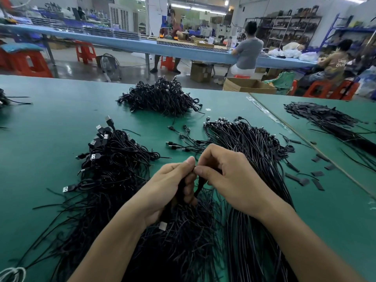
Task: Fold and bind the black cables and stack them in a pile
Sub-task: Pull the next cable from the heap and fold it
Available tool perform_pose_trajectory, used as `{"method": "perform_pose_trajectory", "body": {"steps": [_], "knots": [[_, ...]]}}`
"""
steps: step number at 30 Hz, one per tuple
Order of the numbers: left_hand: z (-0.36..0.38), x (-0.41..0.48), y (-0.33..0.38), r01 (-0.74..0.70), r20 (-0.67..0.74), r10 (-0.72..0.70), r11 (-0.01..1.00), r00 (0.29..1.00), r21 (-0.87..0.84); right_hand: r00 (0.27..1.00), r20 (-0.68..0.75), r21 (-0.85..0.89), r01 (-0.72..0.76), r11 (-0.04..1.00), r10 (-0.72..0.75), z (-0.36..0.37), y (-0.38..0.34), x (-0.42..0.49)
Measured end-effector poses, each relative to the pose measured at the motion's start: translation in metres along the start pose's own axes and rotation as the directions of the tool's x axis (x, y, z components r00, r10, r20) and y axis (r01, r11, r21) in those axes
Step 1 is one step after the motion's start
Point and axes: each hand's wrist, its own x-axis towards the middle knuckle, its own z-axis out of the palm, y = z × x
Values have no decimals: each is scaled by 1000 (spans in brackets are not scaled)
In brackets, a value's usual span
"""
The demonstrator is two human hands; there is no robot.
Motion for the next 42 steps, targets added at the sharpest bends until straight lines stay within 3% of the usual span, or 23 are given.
{"method": "perform_pose_trajectory", "body": {"steps": [4, 8, 10, 13, 17, 20, 22, 24, 30, 35, 40, 42], "knots": [[-3, 4, -3, -93, -104, 115, 977, 988, 193, 997, -26, -32, 69, 997, -70, 3, -5, 0], [-2, 0, -2, 51, 126, -29, 984, 992, -169, 987, -42, -50, 151, 987, -153, 7, -8, 2], [1, -1, -4, 122, 170, -95, 980, 981, -158, 985, -56, -62, 158, 985, -162, 8, -7, 5], [2, 3, -9, 109, 28, -108, 994, 994, -32, 991, -90, -11, 96, 995, -96, 12, -3, 8], [-2, 8, -14, 45, -254, -17, 993, 967, 105, 978, -123, 91, -159, 983, 169, 15, 10, 11], [-8, 9, -12, -7, -379, 30, 998, 925, 60, 930, 60, -109, -356, 928, 364, 20, 25, 5], [-10, 9, -9, -45, -414, 53, 999, 909, 30, 865, 203, -308, -388, 868, 459, 29, 36, -4], [-10, 9, -7, -65, -461, 69, 998, 885, 24, 813, 278, -393, -389, 833, 511, 40, 44, -11], [-11, 7, -4, -144, -560, 121, 990, 820, 3, 797, 310, -356, -408, 841, 518, 53, 44, -17], [-11, 8, -4, -114, -563, 63, 992, 824, -56, 798, 304, -337, -420, 843, 520, 52, 43, -21], [-13, 8, -4, -70, -526, 18, 994, 850, -79, 843, 201, -344, -416, 842, 499, 28, 39, -18], [-12, 8, -5, -36, -490, 11, 998, 872, -41, 888, 99, -294, -406, 865, 450, 19, 36, -16]]}}
